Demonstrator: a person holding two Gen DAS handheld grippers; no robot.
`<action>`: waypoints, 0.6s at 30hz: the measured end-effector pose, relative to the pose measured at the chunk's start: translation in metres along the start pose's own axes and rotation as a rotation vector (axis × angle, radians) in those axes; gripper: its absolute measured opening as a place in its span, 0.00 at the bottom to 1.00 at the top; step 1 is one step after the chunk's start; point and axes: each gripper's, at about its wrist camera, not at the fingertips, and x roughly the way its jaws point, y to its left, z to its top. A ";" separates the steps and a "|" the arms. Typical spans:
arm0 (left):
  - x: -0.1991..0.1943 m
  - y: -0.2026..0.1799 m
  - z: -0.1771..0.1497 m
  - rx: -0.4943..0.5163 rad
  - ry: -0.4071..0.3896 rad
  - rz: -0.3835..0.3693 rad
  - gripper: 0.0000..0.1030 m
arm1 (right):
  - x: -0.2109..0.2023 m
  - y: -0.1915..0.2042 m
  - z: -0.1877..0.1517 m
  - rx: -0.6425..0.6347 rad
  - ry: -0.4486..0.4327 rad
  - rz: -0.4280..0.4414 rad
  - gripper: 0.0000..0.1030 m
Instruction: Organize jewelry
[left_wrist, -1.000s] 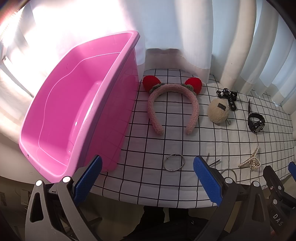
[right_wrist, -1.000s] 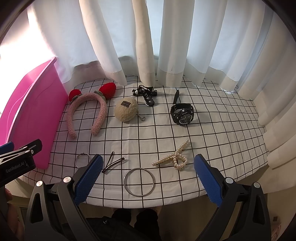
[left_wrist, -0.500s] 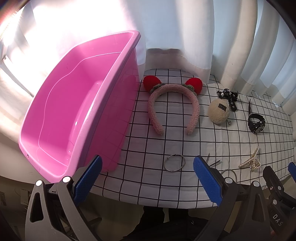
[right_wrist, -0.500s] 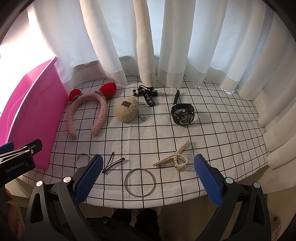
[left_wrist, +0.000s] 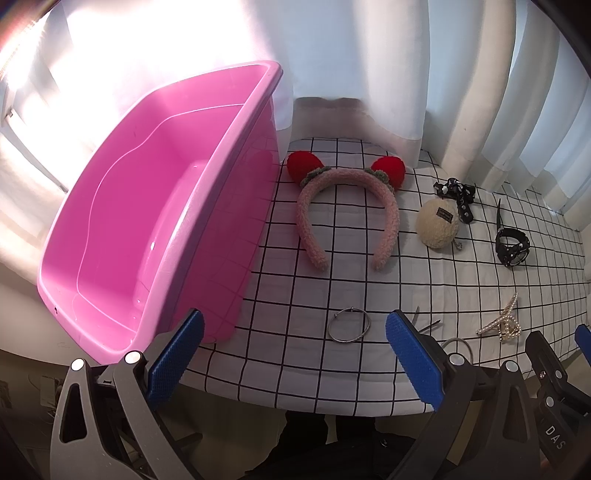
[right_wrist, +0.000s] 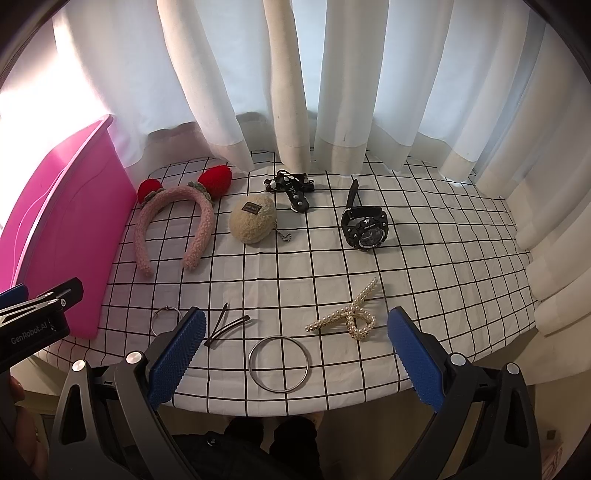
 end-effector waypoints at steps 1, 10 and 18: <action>0.000 0.000 -0.001 -0.001 0.000 0.000 0.94 | 0.000 0.000 0.000 0.001 0.000 0.000 0.91; 0.000 0.000 -0.001 -0.002 -0.001 -0.001 0.94 | 0.000 -0.001 0.000 -0.002 -0.002 -0.001 0.91; 0.000 0.000 0.000 -0.001 0.000 0.000 0.94 | 0.000 -0.001 0.000 -0.002 -0.001 0.000 0.91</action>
